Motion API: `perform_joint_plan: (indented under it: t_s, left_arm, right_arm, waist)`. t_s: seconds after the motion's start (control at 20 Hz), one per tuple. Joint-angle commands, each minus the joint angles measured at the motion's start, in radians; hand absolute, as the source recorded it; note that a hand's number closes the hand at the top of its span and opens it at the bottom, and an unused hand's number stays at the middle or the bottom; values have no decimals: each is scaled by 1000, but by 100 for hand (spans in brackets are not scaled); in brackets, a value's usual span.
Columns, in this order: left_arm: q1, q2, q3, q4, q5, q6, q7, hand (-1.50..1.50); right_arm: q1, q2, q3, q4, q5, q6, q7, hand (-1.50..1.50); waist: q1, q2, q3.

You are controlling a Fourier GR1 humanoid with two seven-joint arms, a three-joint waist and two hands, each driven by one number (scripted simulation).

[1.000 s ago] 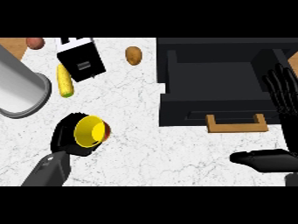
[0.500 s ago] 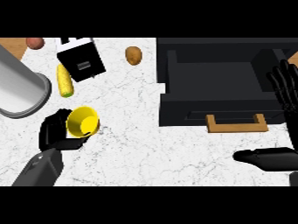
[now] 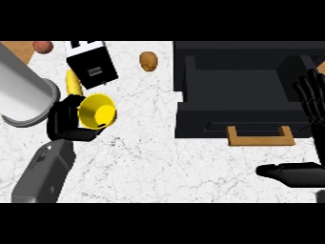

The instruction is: Pick up the cup, place it into the drawer and close the drawer

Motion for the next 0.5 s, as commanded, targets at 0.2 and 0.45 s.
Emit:
perform_joint_plan:
  t_s: [0.2, 0.45]
  left_arm:
    - [-30, -100, -119, -338, -23, 105, 151, 150]
    - [-139, -136, -160, -461, -24, 212, 344, 150]
  right_arm:
    - [-31, 3, 2, -6, 14, -23, 43, -150]
    - [-16, -47, -71, 22, -42, 26, 4, -150]
  waist:
    - [16, -6, 1]
    - [4, -1, 1]
